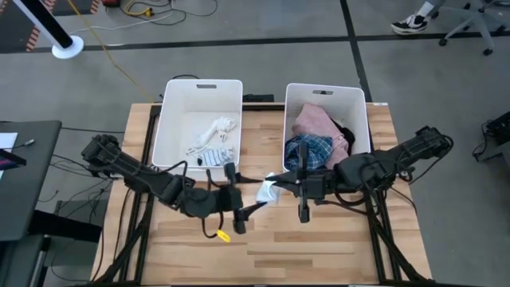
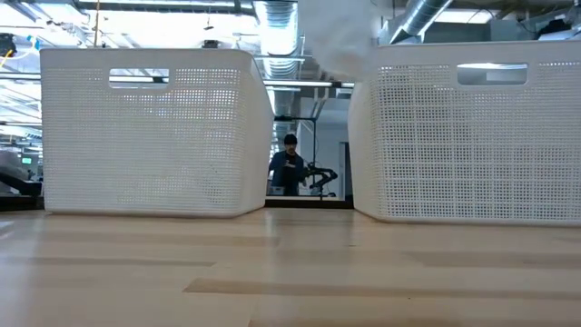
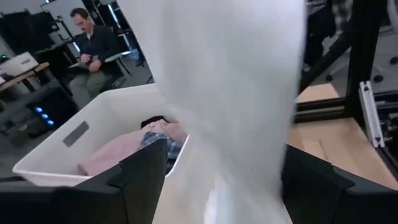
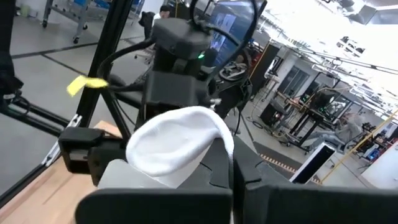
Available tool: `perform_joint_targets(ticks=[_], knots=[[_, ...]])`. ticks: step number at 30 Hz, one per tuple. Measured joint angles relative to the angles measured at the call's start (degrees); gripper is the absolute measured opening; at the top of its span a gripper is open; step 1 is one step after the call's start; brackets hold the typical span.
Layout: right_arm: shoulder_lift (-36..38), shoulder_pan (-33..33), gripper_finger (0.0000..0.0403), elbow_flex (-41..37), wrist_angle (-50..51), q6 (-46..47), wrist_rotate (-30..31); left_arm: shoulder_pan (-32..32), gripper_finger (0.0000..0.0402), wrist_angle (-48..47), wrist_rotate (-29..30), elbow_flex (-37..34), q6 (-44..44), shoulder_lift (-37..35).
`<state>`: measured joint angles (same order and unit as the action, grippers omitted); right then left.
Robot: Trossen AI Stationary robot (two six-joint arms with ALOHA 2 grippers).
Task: Sort clothes
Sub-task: Put the white sock in the left white laundry bin
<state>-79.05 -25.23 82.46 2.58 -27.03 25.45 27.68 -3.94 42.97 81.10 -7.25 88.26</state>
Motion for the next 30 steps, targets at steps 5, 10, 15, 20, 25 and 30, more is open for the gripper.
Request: perform_joint_targets(ticks=[5,10,15,20,25,30], knots=[[0.0,-0.3,0.0000,0.0,0.8,0.0,0.0,-0.5,0.0261,2.0,-0.3,0.0,-1.9,-0.1],[0.0,-0.7,0.0000,0.0,2.1,0.4,0.0,-0.6,0.0189,-0.9,1.5,0.0,-3.1,0.0],[0.0,-1.2,0.0000,0.0,2.6,0.5,0.0,-0.9,0.0088,-6.7,1.9,0.0,-2.2,0.0],[0.0,-1.9,0.0000,0.0,4.1,0.7,0.4,-0.9,0.0012,-10.1,2.6,0.0,-3.7,0.0],[0.0,-2.8,0.0002,0.0,7.2,3.8,0.6,-0.9,0.0003,-11.6,4.3,0.0,-7.6,-0.1],[0.0,-4.1,0.0027,0.0,13.3,10.2,0.7,-0.9,0.0002,-13.7,5.3,0.0,-12.4,-2.2]])
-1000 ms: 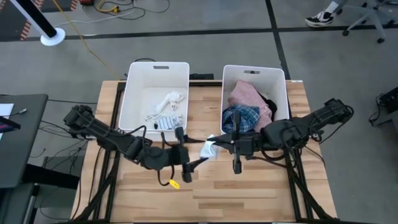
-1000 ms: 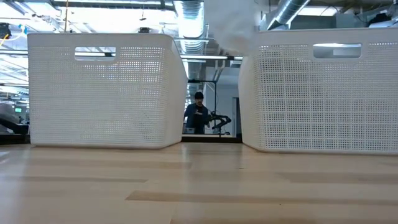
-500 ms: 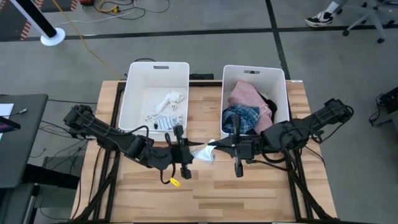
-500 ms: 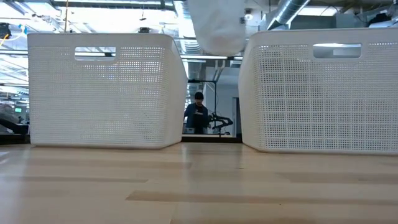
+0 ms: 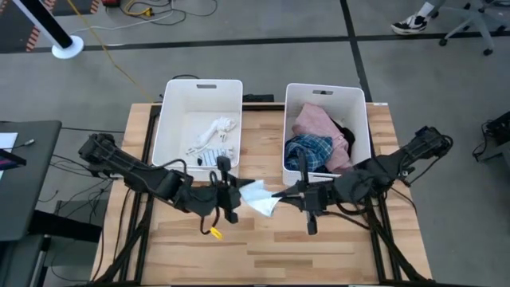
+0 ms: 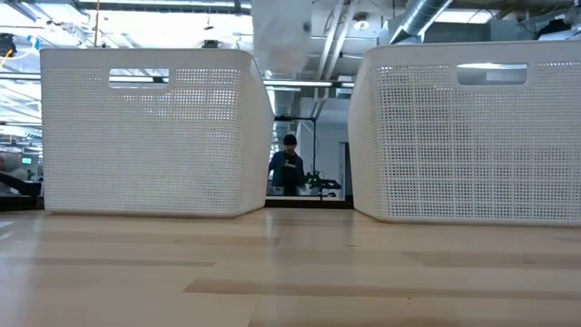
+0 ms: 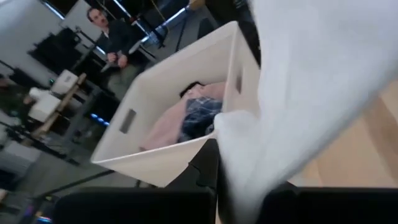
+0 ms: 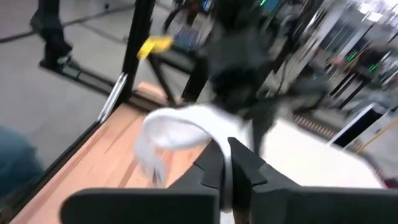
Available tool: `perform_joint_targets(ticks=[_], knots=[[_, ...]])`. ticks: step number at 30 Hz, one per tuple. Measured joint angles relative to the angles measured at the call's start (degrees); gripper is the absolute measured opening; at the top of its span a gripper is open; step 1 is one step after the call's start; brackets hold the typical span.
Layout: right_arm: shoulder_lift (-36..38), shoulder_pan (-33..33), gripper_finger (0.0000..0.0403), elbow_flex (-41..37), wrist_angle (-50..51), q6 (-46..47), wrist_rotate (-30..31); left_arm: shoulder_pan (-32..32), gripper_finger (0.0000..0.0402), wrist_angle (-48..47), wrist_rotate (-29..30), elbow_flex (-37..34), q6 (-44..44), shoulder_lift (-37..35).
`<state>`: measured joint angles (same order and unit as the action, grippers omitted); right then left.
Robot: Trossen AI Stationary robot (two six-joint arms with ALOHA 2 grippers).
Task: Sort clothes
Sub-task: Put the white sock in the left white laundry bin
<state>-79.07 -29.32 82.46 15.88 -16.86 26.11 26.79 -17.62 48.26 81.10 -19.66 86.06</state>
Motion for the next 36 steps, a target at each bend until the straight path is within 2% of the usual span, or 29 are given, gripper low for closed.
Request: perform_joint_targets(ticks=[8,14,18,22,28,36], knots=[[-0.2,-3.3,0.0124,0.0,15.8,13.2,0.1,-1.0,0.0001,-4.4,4.8,0.0,-6.3,-9.0],[-3.1,-6.7,0.0199,-0.2,22.3,23.5,0.0,-4.2,0.0001,-5.0,10.7,0.0,-12.3,-16.4],[-6.7,-9.3,0.0222,-0.2,23.2,26.4,-0.4,-8.9,0.0001,-5.4,11.9,0.0,-15.3,-20.2],[-10.9,-11.7,0.0225,-0.2,22.9,27.1,-0.5,-15.3,0.0001,-8.4,11.6,0.0,-15.4,-22.9],[-16.1,-13.9,0.0218,-0.2,21.6,29.9,-0.7,-27.8,0.0001,-18.5,3.3,0.0,-8.5,-24.2],[-18.9,-14.4,0.0208,-0.2,21.3,34.8,-0.7,-45.8,0.0001,-30.6,-16.5,0.0,1.8,-21.4]])
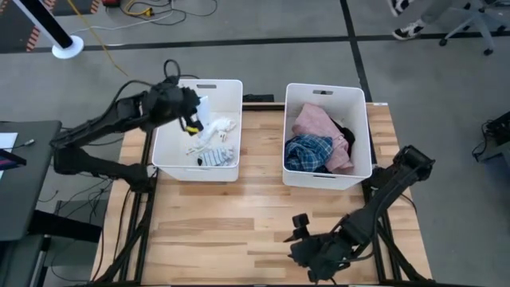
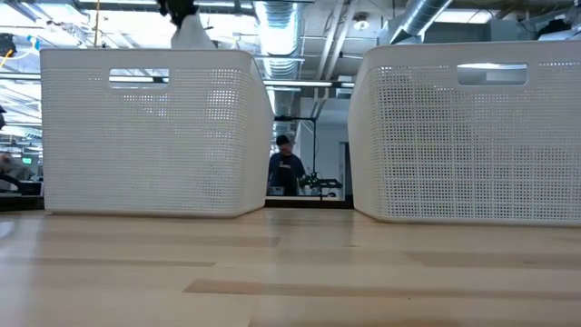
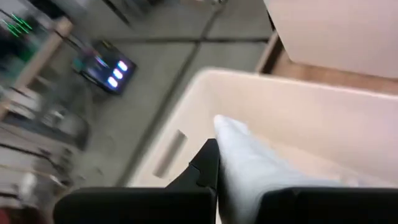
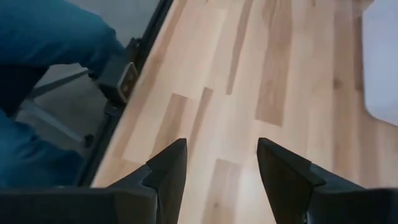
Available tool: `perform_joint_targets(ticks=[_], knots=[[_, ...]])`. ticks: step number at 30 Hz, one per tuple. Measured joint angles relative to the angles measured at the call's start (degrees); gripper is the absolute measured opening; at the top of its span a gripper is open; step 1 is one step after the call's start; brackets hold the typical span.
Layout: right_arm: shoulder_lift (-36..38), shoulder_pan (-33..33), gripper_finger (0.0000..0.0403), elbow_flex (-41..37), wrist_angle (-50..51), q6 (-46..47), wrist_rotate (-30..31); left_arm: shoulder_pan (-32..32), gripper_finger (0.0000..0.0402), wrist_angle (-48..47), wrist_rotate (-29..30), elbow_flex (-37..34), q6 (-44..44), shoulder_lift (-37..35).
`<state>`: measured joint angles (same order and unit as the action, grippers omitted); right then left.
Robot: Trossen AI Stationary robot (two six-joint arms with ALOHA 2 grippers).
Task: Sort clothes
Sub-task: Put the white sock in the left white laundry bin
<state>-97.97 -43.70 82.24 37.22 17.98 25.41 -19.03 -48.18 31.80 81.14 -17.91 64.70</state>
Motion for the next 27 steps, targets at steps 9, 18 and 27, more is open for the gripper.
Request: perform_joint_targets(ticks=[9,18,27], knots=[[0.2,-1.1,0.0205,0.0,-1.8,1.6,0.0,-12.9,0.0005,-8.1,-18.2,0.0,4.2,6.5],[0.2,-1.4,0.0204,0.0,-2.6,1.7,0.0,-21.0,0.0010,-23.4,-35.3,0.0,5.0,15.9],[0.2,-1.4,0.0204,0.0,-2.6,1.6,0.0,-21.3,0.0015,-25.8,-37.5,0.0,4.1,18.2]])
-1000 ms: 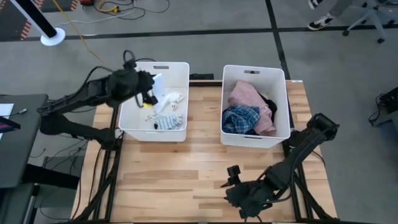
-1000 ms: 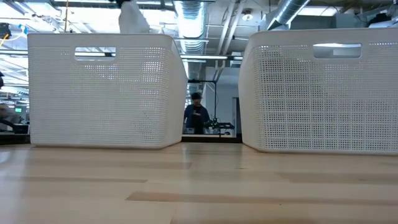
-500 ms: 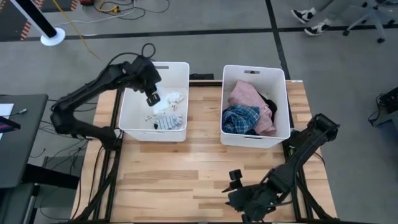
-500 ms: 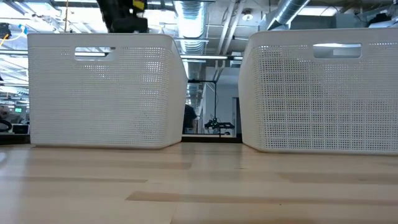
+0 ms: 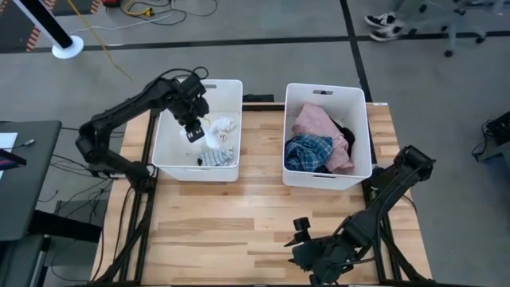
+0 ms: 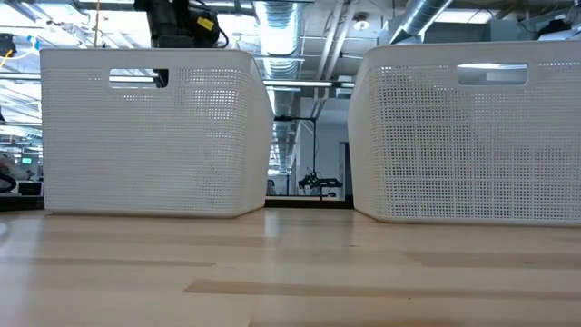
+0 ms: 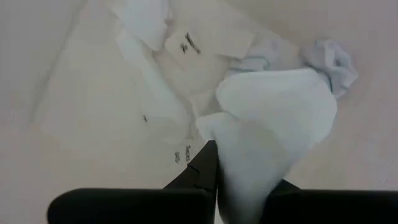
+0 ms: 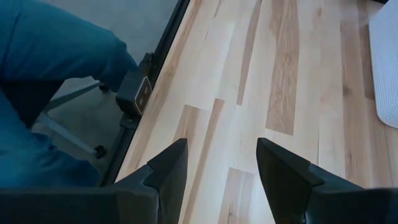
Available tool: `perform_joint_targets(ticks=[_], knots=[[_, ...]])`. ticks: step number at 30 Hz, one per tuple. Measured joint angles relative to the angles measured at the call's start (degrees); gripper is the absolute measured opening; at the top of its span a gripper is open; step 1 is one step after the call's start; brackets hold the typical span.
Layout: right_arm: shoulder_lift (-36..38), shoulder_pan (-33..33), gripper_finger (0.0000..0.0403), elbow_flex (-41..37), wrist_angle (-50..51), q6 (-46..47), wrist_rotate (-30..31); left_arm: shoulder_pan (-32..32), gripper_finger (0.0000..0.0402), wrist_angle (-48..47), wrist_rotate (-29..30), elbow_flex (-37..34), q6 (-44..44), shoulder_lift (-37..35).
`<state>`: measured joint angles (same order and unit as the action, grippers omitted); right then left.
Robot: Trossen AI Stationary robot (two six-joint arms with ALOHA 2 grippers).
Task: Sort clothes
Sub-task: Put the white sock in the left white laundry bin, then return to Home Position
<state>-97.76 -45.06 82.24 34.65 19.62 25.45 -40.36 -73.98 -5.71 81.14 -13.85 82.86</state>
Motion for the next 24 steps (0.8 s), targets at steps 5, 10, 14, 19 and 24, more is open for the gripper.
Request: perform_joint_targets(ticks=[5,10,14,19,24], knots=[[0.0,-0.3,0.0204,0.0,0.0,0.0,0.0,0.0,0.0055,2.3,0.0,0.0,0.0,-2.6],[0.0,-0.3,0.0204,0.0,0.0,-0.1,0.0,0.0,0.0130,3.5,0.4,0.0,0.8,-5.5],[0.0,-0.3,0.0204,0.0,0.0,-0.4,0.0,0.0,0.0192,4.1,1.3,0.0,1.2,-8.2],[0.0,-0.2,0.0204,0.0,0.0,-0.6,0.0,1.1,0.0236,6.1,2.5,0.0,2.5,-12.8],[0.1,-0.2,0.0204,0.0,0.0,-1.0,0.1,4.5,0.0239,10.5,2.5,0.0,3.8,-19.6]])
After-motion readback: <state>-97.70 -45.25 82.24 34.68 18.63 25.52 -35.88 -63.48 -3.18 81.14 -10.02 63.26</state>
